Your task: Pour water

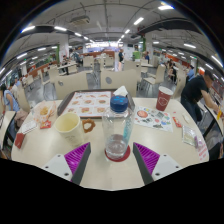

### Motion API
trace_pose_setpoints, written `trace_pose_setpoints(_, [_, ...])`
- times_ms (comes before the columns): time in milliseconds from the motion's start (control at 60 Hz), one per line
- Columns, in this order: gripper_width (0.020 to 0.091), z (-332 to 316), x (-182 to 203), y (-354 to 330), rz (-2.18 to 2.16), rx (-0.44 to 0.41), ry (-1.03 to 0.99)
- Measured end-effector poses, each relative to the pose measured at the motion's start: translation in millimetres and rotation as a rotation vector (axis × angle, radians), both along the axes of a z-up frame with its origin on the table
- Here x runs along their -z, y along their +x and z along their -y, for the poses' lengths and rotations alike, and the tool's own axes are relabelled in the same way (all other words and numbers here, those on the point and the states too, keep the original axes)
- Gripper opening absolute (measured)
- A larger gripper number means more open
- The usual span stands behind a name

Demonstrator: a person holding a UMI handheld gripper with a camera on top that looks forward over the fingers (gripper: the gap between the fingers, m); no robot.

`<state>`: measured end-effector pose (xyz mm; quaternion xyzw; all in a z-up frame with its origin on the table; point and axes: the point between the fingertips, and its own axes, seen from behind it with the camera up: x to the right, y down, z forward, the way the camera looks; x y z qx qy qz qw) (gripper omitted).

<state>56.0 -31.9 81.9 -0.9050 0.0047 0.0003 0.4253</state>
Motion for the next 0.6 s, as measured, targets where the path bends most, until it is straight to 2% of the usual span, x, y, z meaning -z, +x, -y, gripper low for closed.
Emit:
trace_pose_setpoints(267, [0.0853,90,-62,-46,0.049,0.044,-0.039])
trace_pose_setpoints(600, [0.0851,122,-80,-83,0.066,0.046,-0.031])
